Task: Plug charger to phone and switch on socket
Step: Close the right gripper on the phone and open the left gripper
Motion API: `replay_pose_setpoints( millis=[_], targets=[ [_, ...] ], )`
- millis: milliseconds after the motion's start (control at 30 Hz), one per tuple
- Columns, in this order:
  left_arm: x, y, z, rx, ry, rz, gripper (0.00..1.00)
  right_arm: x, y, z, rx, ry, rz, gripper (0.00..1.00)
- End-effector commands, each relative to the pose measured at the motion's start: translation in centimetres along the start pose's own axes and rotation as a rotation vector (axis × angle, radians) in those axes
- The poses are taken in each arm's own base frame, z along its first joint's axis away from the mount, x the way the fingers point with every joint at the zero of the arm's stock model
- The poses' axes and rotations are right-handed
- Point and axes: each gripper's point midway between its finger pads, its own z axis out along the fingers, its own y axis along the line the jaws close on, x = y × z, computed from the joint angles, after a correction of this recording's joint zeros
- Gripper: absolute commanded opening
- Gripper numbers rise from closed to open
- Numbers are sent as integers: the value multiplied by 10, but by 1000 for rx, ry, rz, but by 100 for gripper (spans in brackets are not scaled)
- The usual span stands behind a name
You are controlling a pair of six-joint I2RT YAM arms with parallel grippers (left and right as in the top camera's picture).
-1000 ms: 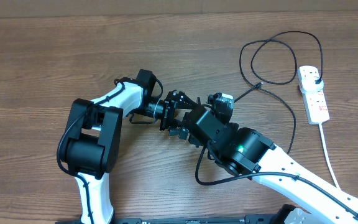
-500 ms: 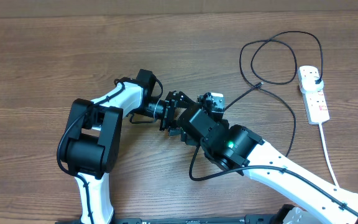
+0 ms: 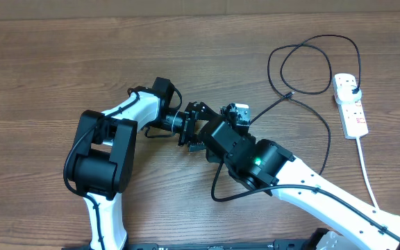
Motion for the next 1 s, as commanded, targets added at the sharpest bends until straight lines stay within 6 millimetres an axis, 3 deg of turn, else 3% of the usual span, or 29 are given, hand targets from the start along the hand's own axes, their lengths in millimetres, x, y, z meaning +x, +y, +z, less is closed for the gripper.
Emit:
replay_pose_setpoints(
  millis=[0, 133, 300, 433, 767, 900, 967],
  targets=[
    [1, -3, -2, 31, 18, -17, 46, 9, -1, 12, 27, 29, -25, 51],
    [1, -3, -2, 31, 17, -17, 46, 17, -5, 21, 60, 59, -39, 45],
    [1, -3, -2, 31, 17, -17, 47, 18, -4, 21, 58, 61, -38, 42],
    [1, -3, -2, 30, 17, -17, 46, 18, -4, 21, 58, 61, -38, 32],
    [-1, 0, -2, 10, 1, -17, 47, 18, -4, 21, 58, 62, -38, 17],
    [-8, 8, -2, -38, -35, -16, 53, 19, -6, 21, 64, 66, -40, 7],
    [-8, 10, -2, -44, -40, -16, 62, 19, -7, 21, 68, 69, -42, 4]
  ],
)
